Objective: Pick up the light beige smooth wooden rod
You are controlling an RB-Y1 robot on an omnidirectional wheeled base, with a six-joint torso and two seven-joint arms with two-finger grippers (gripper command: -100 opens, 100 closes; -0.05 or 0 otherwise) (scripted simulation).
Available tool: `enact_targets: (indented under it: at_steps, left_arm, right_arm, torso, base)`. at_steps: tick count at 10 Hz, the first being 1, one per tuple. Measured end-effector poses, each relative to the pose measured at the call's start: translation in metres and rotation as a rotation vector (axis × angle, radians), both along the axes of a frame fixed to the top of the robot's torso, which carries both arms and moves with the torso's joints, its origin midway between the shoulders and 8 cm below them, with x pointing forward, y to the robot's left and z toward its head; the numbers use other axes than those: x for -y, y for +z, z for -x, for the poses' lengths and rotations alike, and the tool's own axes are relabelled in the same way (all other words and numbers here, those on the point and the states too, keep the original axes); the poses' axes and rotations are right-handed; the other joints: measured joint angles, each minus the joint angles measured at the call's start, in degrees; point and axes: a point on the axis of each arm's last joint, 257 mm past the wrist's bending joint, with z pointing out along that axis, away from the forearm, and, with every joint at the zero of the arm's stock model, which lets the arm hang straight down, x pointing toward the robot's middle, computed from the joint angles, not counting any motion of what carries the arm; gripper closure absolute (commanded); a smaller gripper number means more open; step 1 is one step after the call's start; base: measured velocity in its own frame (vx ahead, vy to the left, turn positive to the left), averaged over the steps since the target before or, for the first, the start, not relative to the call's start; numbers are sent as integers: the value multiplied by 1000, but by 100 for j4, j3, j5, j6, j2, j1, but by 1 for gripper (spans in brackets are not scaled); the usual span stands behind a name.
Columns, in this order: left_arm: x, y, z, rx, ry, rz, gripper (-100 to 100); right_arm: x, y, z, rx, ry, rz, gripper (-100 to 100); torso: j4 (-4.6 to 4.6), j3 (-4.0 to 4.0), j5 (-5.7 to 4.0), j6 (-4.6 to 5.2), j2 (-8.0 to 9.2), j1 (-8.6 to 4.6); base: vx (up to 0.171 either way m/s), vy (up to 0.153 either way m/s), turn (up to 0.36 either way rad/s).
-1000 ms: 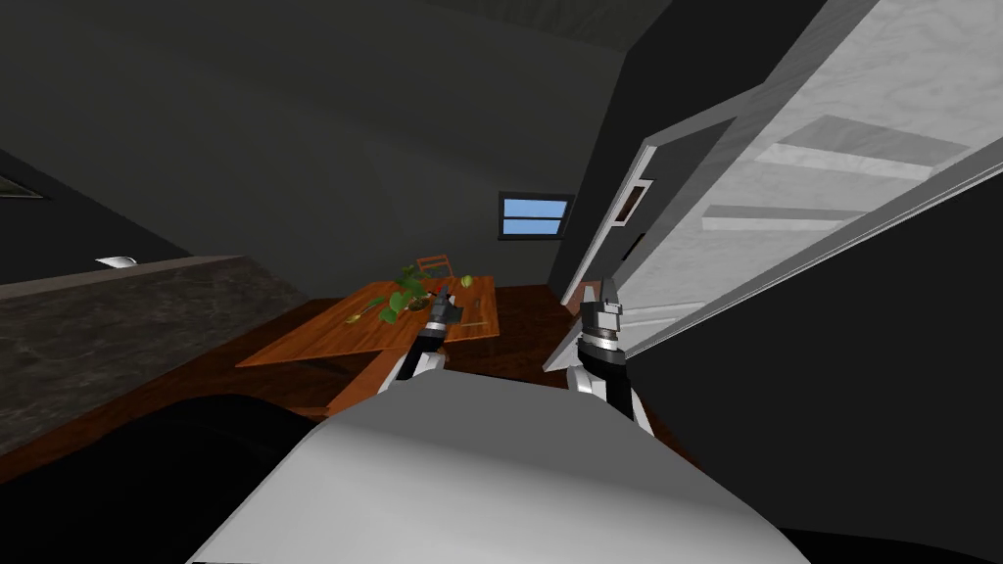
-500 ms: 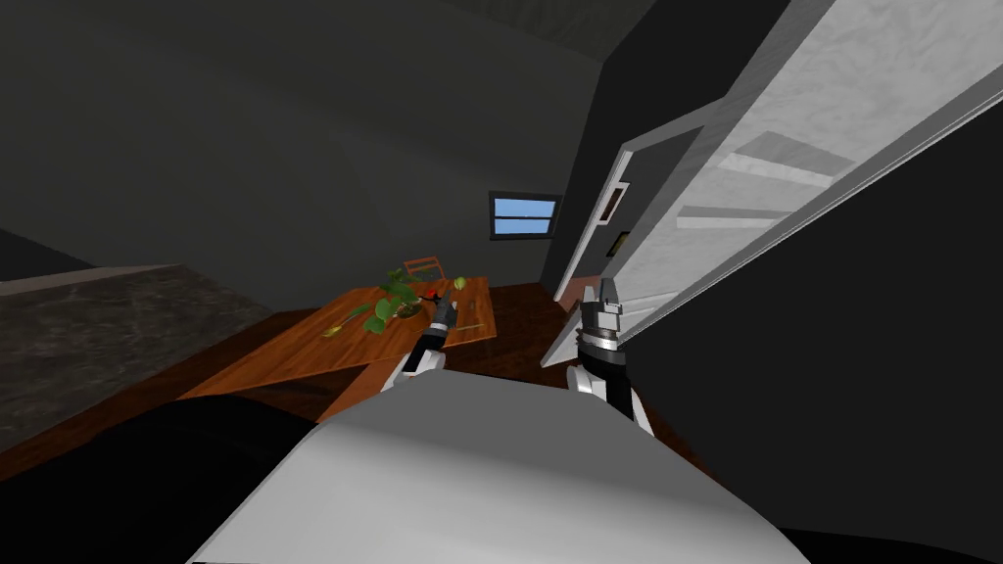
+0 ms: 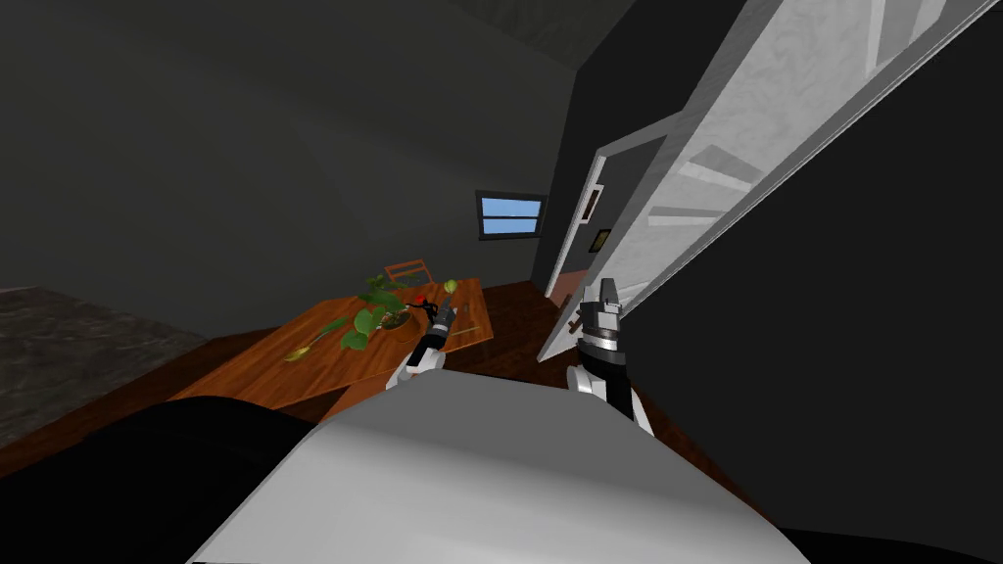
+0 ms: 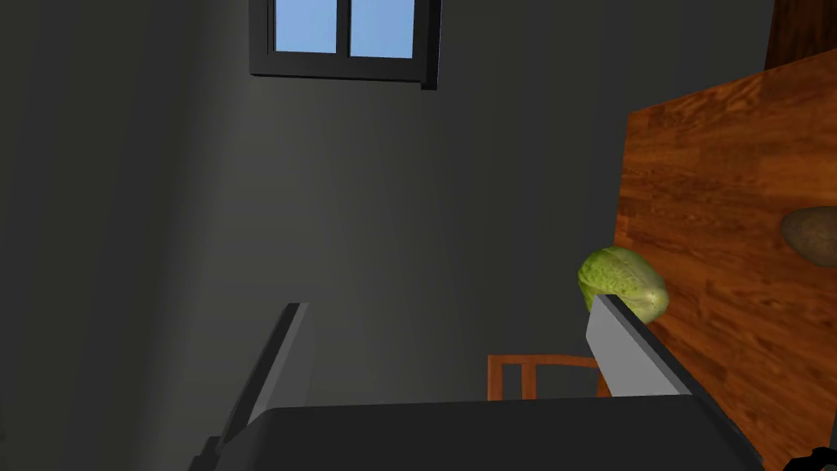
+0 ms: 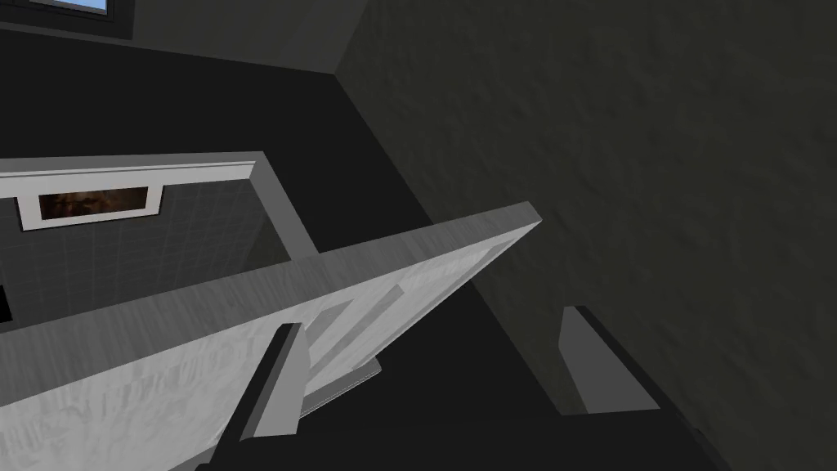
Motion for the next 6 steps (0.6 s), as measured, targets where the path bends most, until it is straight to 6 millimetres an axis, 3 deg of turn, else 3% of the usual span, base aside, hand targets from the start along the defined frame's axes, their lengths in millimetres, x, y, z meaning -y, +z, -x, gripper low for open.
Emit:
enact_targets:
  at_steps: [6]
  left_arm:
    - [-17,-70,-8,-155,32,122,-100]
  right_arm:
    - [0,0,0,0,0,0,0]
  torso:
    - [0,0,-2,-1,-1,-6]
  base:
    - [2,47,-176]
